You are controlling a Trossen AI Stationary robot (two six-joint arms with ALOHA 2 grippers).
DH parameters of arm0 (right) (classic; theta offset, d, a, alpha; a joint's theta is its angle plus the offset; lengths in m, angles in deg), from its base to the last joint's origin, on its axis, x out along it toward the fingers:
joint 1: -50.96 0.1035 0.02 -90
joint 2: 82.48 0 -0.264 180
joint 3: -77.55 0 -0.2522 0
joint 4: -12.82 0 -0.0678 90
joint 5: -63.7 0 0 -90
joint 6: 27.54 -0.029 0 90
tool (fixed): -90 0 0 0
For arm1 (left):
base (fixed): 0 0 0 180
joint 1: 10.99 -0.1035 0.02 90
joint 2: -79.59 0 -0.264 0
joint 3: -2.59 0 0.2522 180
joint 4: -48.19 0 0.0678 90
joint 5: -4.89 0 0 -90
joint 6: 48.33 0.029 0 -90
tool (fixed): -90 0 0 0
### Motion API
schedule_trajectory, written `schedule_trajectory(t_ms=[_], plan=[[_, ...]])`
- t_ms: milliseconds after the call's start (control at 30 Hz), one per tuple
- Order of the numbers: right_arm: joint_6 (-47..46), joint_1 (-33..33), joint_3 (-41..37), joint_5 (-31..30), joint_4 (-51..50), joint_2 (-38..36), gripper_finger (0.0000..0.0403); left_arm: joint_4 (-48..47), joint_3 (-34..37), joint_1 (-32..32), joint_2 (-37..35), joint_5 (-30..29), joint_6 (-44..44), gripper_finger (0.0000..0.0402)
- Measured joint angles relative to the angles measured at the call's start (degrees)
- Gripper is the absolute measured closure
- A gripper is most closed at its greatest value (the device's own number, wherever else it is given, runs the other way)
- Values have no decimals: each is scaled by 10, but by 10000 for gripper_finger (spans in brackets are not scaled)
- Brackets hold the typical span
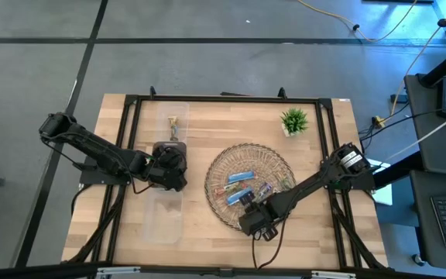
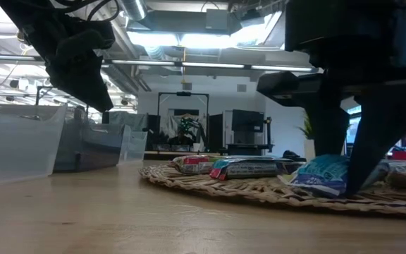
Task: Pick and place Granola Bars by type
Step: Put the blue granola bar into the bottom transparent bin
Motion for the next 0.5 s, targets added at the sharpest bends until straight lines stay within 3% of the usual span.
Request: schedule_trajectory(t_ms=[200, 367, 500], plan=[[-27, 0, 0, 0, -5, -11, 324, 14, 0, 0, 0, 0, 0, 228], [-54, 0, 3, -5, -7, -69, 324, 31, 0, 2, -11, 4, 4, 231], [-85, -2, 19, -64, 13, -137, 324, 94, 0, 11, -28, 5, 95, 229]])
